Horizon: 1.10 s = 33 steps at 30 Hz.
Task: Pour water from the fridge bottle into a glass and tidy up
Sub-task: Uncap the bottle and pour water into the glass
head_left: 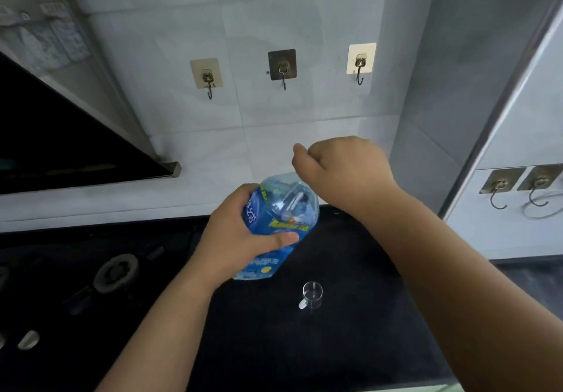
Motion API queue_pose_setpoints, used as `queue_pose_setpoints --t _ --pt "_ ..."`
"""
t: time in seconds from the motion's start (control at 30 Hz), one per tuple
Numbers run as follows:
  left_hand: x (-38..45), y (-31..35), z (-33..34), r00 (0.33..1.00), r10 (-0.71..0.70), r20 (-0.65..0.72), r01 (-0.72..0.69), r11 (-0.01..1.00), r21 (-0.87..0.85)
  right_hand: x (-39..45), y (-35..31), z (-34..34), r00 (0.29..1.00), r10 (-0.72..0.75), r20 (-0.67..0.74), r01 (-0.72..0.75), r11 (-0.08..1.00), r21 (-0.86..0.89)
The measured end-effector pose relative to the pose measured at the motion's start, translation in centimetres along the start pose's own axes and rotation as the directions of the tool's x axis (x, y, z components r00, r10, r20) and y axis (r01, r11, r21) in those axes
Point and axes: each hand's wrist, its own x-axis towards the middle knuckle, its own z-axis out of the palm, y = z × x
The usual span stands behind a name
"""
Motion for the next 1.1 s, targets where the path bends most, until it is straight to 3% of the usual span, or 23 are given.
queue_pose_setpoints --t 0.07,0.1,0.13,0.2,0.27,0.3,0.33,0.4,0.47,0.5,0.63,0.73,0.93,1.1 --pt "0.1 0.1 -1.0 0.992 -0.008 0.126 0.016 0.998 -0.064 -0.2 0.8 0.0 0.921 -0.363 -0.14 0.376 0.923 0.079" --pt "0.1 0.2 -1.2 0.987 -0.007 0.158 0.017 0.998 -0.06 -0.1 1.3 0.0 0.883 -0.445 -0.151 0.461 0.881 0.102" --pt "0.2 0.2 -1.1 0.988 -0.01 0.157 0.016 0.999 -0.04 -0.2 1.5 -0.1 0.888 -0.442 -0.124 0.456 0.881 0.123" --pt "0.4 0.2 -0.5 0.997 0.001 0.072 -0.003 1.0 0.026 -0.2 1.2 -0.1 0.978 -0.207 -0.02 0.208 0.973 0.1" --pt "0.6 0.0 0.4 0.997 0.056 -0.045 -0.048 0.987 0.152 0.2 0.5 -0.3 0.975 0.163 0.15 -0.152 0.985 -0.081" --pt "0.8 -0.2 0.6 0.995 0.07 -0.076 -0.055 0.982 0.179 0.4 0.4 -0.2 0.955 0.239 0.178 -0.208 0.962 -0.178" --pt "0.9 -0.5 0.6 0.995 0.058 -0.076 -0.047 0.988 0.149 0.4 0.2 -0.1 0.967 0.208 0.145 -0.174 0.961 -0.216" --pt "1.0 -1.1 -0.1 1.0 0.0 0.015 0.0 1.0 0.015 0.1 0.3 0.0 0.988 -0.151 -0.035 0.148 0.985 -0.087" --pt "1.0 -1.3 -1.1 0.989 -0.017 0.15 0.025 0.999 -0.049 0.0 1.0 0.0 0.873 -0.471 -0.129 0.477 0.879 0.023" --pt "0.9 -1.4 -1.4 0.982 -0.022 0.189 0.032 0.998 -0.049 0.1 1.4 0.1 0.844 -0.525 -0.105 0.534 0.841 0.089" --pt "1.0 -1.9 -1.2 0.989 -0.06 0.134 0.06 0.998 0.003 0.4 2.1 0.4 0.919 -0.338 0.204 0.292 0.929 0.226" --pt "1.4 -3.3 -0.5 0.997 -0.07 0.042 0.067 0.996 0.064 0.5 2.9 1.1 0.913 -0.234 0.335 0.126 0.941 0.314" --pt "1.7 -5.5 0.2 0.997 -0.073 0.022 0.071 0.993 0.091 -0.4 3.2 3.0 0.912 -0.29 0.29 0.095 0.837 0.538" --pt "1.9 -6.7 1.6 0.995 -0.097 0.019 0.094 0.988 0.123 -0.9 3.0 3.3 0.927 -0.284 0.245 0.075 0.781 0.62"
